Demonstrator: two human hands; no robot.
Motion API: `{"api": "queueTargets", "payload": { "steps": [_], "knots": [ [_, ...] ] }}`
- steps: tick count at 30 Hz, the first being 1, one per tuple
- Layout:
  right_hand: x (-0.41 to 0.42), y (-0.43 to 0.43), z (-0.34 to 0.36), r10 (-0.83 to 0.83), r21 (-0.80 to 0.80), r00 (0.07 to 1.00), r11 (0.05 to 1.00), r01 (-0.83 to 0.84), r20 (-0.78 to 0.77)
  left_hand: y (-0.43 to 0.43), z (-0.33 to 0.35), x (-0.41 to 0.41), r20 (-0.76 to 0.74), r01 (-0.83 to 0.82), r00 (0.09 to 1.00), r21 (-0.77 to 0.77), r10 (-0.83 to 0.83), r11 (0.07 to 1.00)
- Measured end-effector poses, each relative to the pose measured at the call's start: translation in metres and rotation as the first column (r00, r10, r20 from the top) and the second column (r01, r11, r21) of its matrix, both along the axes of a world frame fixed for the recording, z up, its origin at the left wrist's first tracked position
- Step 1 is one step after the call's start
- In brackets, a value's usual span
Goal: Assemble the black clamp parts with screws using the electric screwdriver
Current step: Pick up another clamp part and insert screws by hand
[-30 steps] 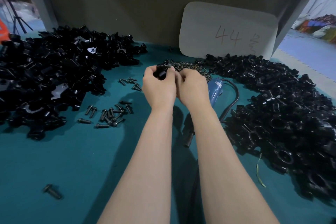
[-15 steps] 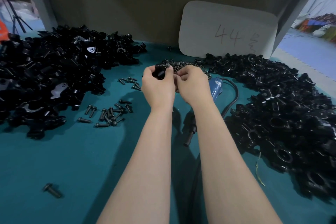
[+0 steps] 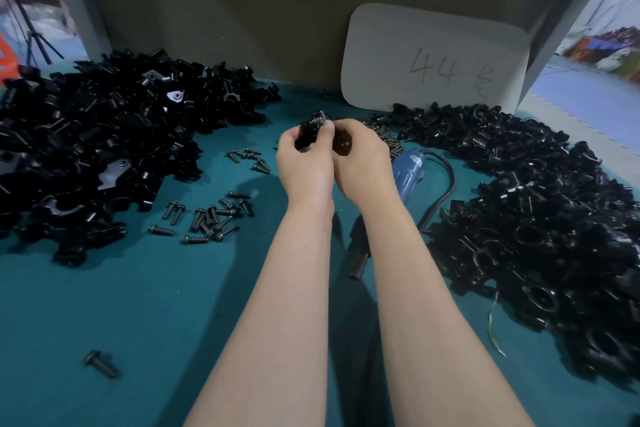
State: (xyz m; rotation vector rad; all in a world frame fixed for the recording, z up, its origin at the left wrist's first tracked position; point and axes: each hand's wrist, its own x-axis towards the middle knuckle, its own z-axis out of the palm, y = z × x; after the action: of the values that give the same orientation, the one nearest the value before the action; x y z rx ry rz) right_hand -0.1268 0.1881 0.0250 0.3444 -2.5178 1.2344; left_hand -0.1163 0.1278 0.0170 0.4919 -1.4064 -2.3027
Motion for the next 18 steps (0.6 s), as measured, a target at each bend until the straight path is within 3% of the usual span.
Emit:
{"api": "queueTargets", "payload": {
  "steps": [8,18],
  "knots": [
    [0.001,0.015,0.007,0.073,-0.012,0.997,0.997,-0.073,0.018,-0.002,0.005,0.001,-0.027,0.209,0.978,-0.014,-0.209,0.978],
    [0.0,0.012,0.006,0.102,-0.06,0.995,0.993,-0.1,0.022,0.003,0.002,0.0,-0.101,0.111,0.987,-0.163,-0.129,0.98]
  ]
}}
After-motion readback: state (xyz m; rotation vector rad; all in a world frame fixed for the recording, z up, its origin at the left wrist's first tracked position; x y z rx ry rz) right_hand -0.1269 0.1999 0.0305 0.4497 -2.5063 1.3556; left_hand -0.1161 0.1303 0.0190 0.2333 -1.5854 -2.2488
